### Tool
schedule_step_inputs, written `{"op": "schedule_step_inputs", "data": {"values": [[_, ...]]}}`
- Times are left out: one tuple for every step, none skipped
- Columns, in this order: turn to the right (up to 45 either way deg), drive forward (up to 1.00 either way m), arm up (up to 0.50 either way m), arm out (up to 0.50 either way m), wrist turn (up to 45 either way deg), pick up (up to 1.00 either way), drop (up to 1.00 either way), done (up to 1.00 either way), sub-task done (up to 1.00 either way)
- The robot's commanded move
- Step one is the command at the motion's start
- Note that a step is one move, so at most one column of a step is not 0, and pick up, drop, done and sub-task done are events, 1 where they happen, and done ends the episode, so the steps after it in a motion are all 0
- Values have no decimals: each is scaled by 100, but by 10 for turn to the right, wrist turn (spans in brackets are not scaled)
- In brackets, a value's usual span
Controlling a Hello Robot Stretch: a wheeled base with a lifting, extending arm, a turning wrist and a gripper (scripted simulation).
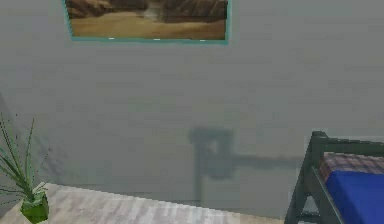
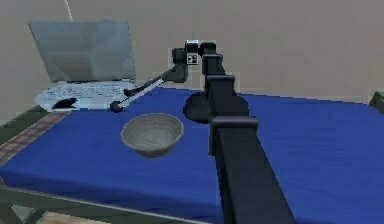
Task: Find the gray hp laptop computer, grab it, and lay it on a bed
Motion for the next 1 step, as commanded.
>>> {"op": "schedule_step_inputs", "data": {"values": [[0, 0, 0, 0, 450, 0, 0, 0, 0]]}}
